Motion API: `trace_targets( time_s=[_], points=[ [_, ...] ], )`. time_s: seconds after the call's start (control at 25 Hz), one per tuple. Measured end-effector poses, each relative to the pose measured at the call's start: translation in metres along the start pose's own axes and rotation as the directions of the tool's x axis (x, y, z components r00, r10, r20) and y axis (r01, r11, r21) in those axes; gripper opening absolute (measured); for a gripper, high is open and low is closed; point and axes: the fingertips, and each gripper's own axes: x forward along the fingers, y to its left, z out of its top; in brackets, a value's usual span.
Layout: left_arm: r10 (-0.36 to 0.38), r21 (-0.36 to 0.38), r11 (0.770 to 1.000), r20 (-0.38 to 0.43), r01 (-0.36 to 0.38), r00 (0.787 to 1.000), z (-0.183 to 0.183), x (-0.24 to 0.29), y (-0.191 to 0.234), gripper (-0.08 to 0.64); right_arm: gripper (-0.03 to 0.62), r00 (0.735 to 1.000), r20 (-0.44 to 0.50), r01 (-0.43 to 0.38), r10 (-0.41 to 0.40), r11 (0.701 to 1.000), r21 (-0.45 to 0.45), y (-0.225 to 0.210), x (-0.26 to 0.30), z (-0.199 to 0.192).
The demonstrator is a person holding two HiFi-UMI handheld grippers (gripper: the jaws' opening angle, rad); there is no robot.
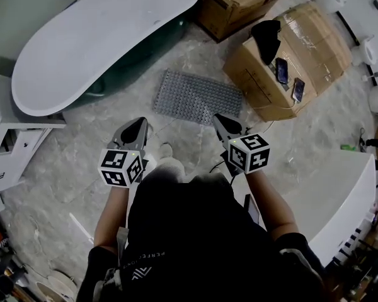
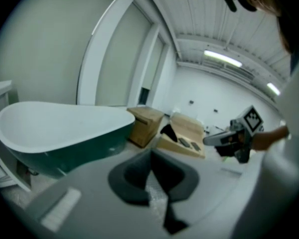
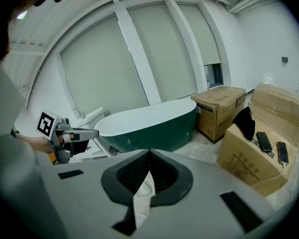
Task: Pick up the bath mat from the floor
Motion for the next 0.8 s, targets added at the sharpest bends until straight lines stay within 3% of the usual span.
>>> trace_targets(
  time_s=[0.36, 0.6, 0.8],
  points=[
    [-0.055, 0.059, 0.996, -0.096, 0.061, 0.994, -0.012, 0.02, 0.065, 0.009, -0.002, 0.996, -0.038, 0.082, -0.08, 0.995, 0.054, 0.018, 0.054, -0.006],
    [-0.07, -0.009, 0.998, -0.159, 0.07, 0.985, -0.044, 0.042, 0.093, 0.028, -0.002, 0.992, -0.077, 0.104, -0.101, 0.994, 0.039, 0.014, 0.073, -0.013],
    [-0.078, -0.059, 0.996, -0.178, 0.068, 0.981, -0.055, 0.077, 0.096, 0.052, -0.002, 0.988, -0.099, 0.121, -0.117, 0.992, 0.037, -0.015, 0.098, -0.023]
  ],
)
